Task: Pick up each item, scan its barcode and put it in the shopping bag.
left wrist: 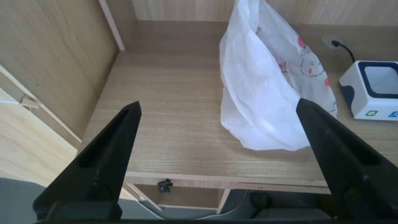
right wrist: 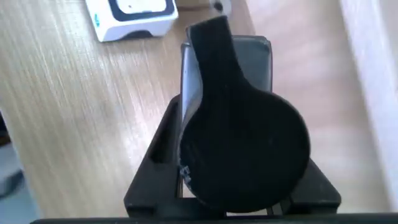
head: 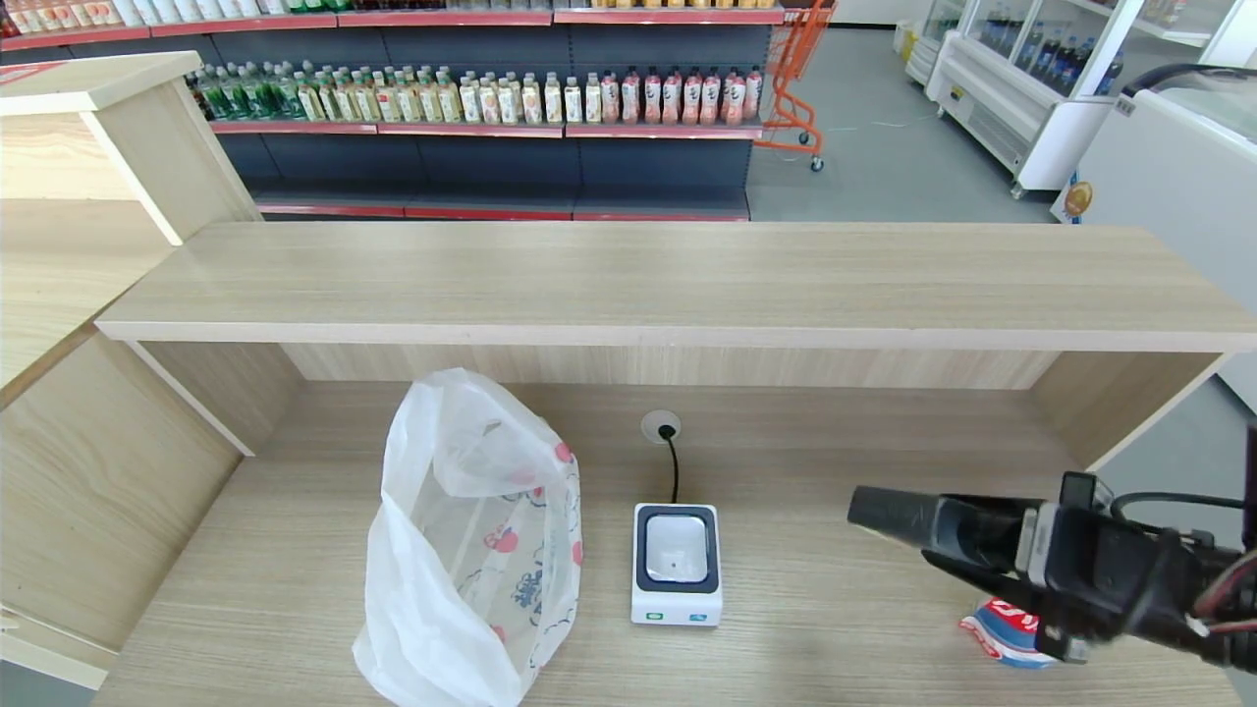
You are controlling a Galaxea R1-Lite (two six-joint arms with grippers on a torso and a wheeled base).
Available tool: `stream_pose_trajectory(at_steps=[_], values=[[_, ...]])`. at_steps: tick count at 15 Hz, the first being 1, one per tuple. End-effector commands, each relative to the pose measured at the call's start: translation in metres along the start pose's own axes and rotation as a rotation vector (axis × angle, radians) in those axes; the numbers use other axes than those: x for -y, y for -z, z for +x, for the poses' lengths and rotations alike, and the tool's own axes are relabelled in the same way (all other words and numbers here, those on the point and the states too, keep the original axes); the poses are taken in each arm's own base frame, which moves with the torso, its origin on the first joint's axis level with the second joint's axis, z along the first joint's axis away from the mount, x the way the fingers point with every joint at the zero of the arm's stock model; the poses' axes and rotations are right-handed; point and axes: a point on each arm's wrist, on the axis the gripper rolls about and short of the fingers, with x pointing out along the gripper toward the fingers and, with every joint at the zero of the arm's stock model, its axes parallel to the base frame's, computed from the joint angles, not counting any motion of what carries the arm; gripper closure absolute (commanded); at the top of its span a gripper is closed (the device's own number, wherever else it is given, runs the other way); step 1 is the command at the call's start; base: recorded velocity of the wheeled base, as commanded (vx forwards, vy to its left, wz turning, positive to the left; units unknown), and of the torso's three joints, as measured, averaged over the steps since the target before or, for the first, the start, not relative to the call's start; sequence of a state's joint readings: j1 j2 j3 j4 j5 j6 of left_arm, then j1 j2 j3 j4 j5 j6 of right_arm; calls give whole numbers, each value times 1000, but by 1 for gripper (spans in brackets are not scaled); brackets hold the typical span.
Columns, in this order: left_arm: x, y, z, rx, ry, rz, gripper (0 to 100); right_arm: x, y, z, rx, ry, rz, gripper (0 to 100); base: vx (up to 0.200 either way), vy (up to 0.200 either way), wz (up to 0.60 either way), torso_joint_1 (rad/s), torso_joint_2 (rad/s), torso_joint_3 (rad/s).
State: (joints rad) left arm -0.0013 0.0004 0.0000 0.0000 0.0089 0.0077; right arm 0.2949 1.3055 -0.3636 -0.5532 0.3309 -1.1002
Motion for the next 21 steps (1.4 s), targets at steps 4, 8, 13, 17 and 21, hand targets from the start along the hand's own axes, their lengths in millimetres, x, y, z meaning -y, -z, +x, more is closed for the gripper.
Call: stream_pose_trajectory(at_steps=[4, 8, 13, 17, 21], values=[[0, 0, 0, 0, 0, 0, 0, -18, -24, 2, 476, -53, -1121, 100, 0, 0, 0, 0, 0, 0], [0, 0, 0, 0, 0, 0, 0, -32, -36, 11, 622, -51, -1405, 100, 0, 0, 0, 0, 0, 0], [0, 0, 0, 0, 0, 0, 0, -28, -42, 9, 754, 26, -1511, 100, 0, 0, 0, 0, 0, 0], [0, 0, 0, 0, 0, 0, 0, -15, -50, 8, 750, 125, -1556, 100, 0, 0, 0, 0, 0, 0], [0, 0, 0, 0, 0, 0, 0, -12, -52, 14, 735, 186, -1578, 100, 0, 0, 0, 0, 0, 0]])
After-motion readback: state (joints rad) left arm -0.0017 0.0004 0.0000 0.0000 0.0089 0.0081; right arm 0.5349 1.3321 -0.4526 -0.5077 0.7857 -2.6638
